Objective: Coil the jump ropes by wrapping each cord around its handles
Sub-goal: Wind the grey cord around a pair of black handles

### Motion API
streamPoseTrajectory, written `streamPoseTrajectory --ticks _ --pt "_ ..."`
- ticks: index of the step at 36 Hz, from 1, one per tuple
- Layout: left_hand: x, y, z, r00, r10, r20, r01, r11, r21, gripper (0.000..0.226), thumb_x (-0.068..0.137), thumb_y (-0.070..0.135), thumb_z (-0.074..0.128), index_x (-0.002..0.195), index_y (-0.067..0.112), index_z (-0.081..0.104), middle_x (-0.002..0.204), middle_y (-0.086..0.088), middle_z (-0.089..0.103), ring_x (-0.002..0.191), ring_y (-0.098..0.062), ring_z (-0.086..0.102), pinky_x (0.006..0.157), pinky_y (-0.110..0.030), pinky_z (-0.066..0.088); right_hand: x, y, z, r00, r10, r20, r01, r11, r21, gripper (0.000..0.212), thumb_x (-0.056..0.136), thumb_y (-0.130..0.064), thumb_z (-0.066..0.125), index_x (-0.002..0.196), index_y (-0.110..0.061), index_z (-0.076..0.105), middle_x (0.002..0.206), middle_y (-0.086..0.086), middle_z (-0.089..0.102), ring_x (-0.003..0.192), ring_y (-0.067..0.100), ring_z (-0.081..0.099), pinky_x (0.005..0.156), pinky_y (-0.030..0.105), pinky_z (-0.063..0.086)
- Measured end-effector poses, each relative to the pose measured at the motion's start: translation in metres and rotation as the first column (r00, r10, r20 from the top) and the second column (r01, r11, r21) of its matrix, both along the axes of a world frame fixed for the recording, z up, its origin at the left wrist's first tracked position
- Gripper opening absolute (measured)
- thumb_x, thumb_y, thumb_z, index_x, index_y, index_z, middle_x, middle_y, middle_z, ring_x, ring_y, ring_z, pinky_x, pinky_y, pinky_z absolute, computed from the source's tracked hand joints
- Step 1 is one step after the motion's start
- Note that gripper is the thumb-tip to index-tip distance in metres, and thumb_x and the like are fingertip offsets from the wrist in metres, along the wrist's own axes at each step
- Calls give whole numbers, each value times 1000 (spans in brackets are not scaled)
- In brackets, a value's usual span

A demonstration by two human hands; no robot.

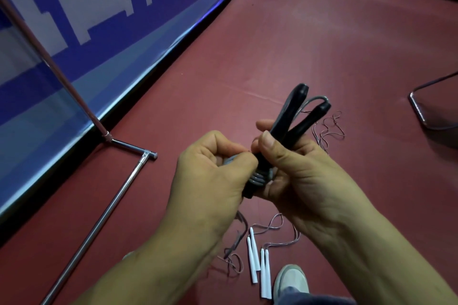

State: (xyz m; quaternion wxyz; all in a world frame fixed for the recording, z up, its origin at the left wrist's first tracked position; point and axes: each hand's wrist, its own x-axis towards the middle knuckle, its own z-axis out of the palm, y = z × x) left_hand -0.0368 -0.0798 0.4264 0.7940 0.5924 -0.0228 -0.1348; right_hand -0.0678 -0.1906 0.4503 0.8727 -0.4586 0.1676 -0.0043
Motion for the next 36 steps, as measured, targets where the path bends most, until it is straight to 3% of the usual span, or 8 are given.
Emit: streamPoseTrajectory --ticks 7,11,16,21,24,27,33,36 --pt "-3 14 3 930 -217 296 102 928 360 34 70 40 80 80 20 54 65 -2 65 56 -14 56 52 -36 49 3 -2 1 1000 1 -15 -4 980 -197 30 72 -21 75 92 -6 59 79 16 64 69 32 68 65 47 59" --pt "-8 15 4 879 -237 414 -30 838 544 39 71 31 86 80 20 50 69 4 67 58 -16 59 53 -32 47 0 -1 1 998 -32 -50 19 969 -246 35 72 -24 76 97 -5 61 84 18 65 73 34 68 71 53 58" --pt "-5 15 5 911 -233 341 21 851 525 33 73 20 87 78 19 55 67 1 67 57 -15 59 54 -31 49 -5 -2 3 997 -41 -60 21 952 -305 42 74 -26 76 103 1 61 84 17 71 73 32 74 61 42 62" --pt "6 23 3 935 -300 190 216 906 365 29 66 22 86 78 19 60 67 -5 67 62 -14 61 60 -35 55 -9 -10 6 998 31 -59 -49 941 -335 38 74 -28 75 98 -4 61 87 17 70 84 36 75 68 49 64" --pt "9 27 3 930 -348 118 316 921 228 25 68 12 84 76 17 60 60 0 59 52 -6 51 51 -16 44 -10 -16 7 995 85 -60 -100 943 -319 32 80 -21 72 102 -1 61 89 17 67 78 30 73 65 45 62" --pt "12 28 2 927 -371 58 356 917 180 20 67 16 80 73 25 64 61 -1 54 50 -9 42 46 -20 37 -11 -21 5 989 138 -45 -145 949 -280 30 81 -16 67 106 1 63 92 20 68 78 31 71 67 45 61" --pt "23 41 7 847 -531 -7 527 838 141 14 72 13 77 83 18 70 66 -5 55 54 -14 42 50 -24 36 -15 -32 6 984 178 -7 -171 930 -325 31 82 -11 62 106 8 64 92 21 70 73 29 71 57 36 59" --pt "34 50 10 830 -557 -23 543 799 258 6 77 12 75 82 11 72 61 -5 52 52 -15 42 50 -27 36 -17 -36 8 978 205 -28 -200 904 -379 28 79 -10 64 102 6 66 92 27 69 74 34 72 59 38 60"
